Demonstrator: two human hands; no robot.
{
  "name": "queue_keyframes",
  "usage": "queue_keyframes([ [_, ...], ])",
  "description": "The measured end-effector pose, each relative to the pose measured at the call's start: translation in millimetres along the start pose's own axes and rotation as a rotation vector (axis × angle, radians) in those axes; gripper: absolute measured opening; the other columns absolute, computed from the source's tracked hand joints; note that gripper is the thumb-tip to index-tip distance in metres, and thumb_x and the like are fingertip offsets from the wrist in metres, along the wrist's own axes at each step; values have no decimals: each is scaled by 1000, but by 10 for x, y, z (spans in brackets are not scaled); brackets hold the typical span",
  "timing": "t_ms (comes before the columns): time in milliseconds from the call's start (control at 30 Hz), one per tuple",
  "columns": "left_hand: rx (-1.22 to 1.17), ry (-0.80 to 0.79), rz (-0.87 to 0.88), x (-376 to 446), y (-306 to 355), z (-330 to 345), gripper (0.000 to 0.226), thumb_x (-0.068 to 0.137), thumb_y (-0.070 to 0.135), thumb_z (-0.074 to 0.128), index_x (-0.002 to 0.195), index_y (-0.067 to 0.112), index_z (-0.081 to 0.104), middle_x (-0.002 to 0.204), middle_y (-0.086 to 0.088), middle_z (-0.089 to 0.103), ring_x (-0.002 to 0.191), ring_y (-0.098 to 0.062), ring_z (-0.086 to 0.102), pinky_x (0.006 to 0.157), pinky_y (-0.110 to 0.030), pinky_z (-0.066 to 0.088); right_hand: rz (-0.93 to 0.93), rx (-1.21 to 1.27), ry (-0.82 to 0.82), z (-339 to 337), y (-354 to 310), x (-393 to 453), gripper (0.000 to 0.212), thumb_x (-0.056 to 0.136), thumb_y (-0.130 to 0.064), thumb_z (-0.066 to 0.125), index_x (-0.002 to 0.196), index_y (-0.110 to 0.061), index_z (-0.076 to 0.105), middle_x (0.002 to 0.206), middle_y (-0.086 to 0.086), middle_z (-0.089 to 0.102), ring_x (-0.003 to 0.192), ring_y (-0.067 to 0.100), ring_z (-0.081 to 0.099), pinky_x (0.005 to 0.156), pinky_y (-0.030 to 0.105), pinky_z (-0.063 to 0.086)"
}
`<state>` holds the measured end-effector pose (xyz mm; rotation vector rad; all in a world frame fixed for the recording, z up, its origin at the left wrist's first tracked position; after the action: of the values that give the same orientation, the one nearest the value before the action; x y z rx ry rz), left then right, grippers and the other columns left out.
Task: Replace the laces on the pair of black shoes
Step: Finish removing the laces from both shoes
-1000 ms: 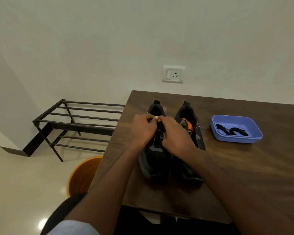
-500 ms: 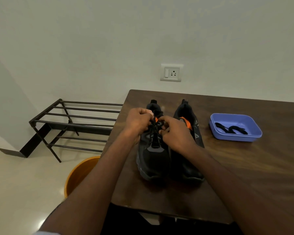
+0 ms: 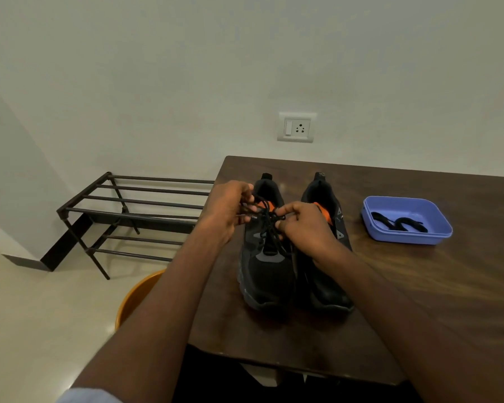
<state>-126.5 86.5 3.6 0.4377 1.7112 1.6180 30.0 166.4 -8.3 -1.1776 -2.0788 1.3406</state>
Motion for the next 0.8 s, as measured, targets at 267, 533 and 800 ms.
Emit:
queue_keyframes([
  [267, 763, 96, 263, 29, -59, 111, 47, 101, 56, 54, 77, 18, 70, 57, -1, 70, 47, -14, 65, 47, -25, 48, 173, 348, -54, 0, 14, -39, 27, 102, 2, 49, 115, -13, 67, 108, 13, 72, 88, 19, 73, 78, 33, 62],
  [533, 823, 73, 357, 47, -60, 175, 14, 93, 39, 70, 85, 32, 79, 73, 12, 72, 63, -4, 67, 47, -18, 46, 140, 344, -72, -86, -67, -65, 32, 94, 12, 55, 113, -11, 66, 108, 14, 69, 85, 20, 76, 71, 30, 61],
  [800, 282, -6, 180, 104, -37, 113, 22, 91, 20, 76, 89, -2, 76, 74, -5, 72, 51, 3, 62, 45, -9, 43, -221, -389, 201, -122, -145, -18, 15, 93, -18, 67, 87, -30, 75, 100, -1, 64, 77, 12, 61, 63, 24, 46],
])
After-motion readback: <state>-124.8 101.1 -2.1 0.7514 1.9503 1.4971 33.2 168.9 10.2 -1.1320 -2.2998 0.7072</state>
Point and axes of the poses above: each hand's wrist, its own x-axis towards the middle knuckle, its own z-axis out of the palm, y = z × x, the point moved 7 cm from there along x, towards the middle knuckle
